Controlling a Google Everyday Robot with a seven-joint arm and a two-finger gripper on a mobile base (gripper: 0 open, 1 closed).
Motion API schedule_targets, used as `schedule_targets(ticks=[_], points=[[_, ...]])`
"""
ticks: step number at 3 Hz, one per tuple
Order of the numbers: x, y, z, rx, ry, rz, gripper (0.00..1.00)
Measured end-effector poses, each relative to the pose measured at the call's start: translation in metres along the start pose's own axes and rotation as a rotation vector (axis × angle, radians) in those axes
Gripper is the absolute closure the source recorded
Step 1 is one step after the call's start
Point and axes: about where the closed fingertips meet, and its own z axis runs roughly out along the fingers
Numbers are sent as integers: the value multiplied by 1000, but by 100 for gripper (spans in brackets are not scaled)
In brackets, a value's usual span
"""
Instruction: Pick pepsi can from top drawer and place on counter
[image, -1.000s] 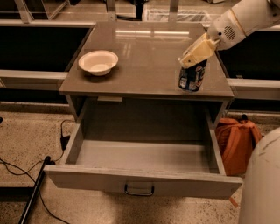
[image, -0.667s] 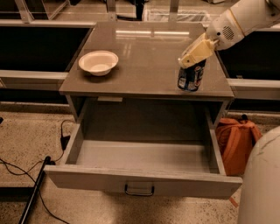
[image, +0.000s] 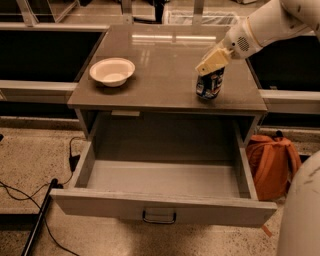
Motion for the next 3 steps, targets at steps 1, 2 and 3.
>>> schedule_targets(ticks=[1, 2, 3], points=[[3, -14, 26, 61, 46, -25, 82], [1, -14, 25, 64, 49, -27, 59], [1, -14, 25, 64, 50, -27, 36]])
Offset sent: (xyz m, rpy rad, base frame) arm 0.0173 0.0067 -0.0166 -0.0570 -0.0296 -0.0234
